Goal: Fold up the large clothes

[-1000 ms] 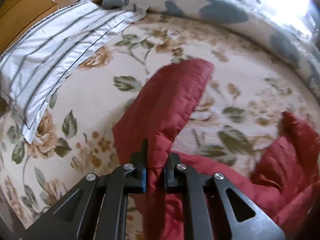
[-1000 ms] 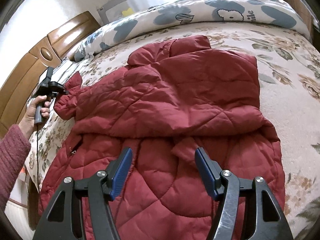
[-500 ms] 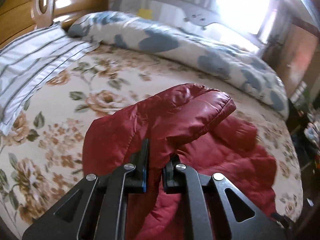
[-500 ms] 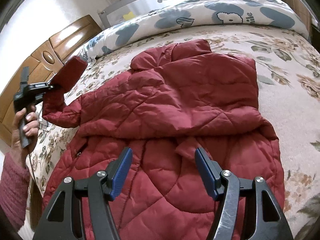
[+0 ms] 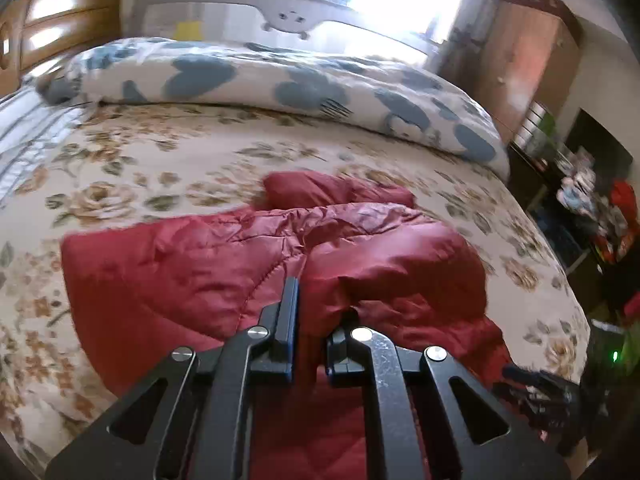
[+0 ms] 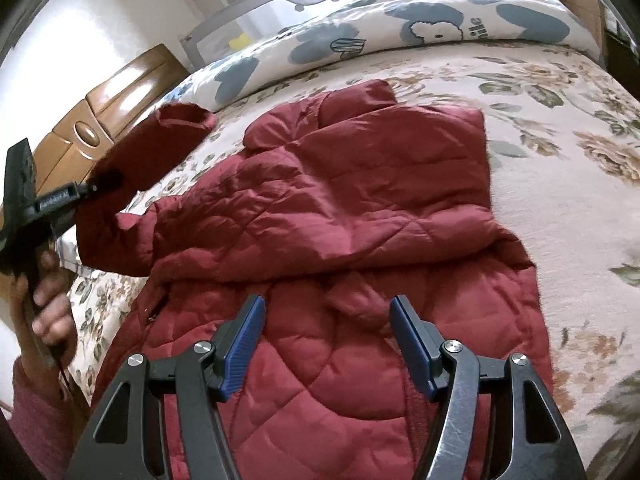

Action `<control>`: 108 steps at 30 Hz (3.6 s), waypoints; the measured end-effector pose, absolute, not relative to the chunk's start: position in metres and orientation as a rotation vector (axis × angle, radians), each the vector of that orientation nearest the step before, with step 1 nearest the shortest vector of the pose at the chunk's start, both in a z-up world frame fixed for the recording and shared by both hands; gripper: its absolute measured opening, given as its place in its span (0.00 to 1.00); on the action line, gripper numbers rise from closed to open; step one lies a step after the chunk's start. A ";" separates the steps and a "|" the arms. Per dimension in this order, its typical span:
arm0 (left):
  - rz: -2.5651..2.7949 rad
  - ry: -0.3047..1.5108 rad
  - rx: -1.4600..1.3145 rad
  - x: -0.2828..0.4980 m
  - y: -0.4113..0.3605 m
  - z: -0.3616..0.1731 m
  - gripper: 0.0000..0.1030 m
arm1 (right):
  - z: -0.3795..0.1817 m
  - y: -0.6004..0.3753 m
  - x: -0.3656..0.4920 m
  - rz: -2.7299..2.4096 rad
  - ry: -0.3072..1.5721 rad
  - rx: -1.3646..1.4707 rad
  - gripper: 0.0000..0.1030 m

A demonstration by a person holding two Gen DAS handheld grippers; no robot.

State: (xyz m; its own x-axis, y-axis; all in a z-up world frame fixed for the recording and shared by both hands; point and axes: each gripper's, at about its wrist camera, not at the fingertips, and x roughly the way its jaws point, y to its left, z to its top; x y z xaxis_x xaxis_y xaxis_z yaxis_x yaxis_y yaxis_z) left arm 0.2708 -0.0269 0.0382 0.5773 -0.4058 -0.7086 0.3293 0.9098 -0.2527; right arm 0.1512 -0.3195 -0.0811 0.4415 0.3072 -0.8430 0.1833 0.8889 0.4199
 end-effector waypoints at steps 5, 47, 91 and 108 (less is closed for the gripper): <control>-0.503 0.872 -0.085 0.259 -0.059 0.026 0.08 | -0.081 -0.334 0.149 0.054 1.110 0.538 0.64; -0.691 1.096 -0.120 0.240 -0.090 -0.019 0.35 | -0.138 -0.376 0.231 0.214 1.029 1.096 0.07; -0.289 1.122 0.013 0.320 -0.034 -0.069 0.54 | -0.124 -0.310 0.229 0.026 1.120 0.322 0.47; -0.254 1.153 -0.030 0.311 -0.009 -0.079 0.59 | -0.154 -0.332 0.228 -0.031 1.154 0.343 0.47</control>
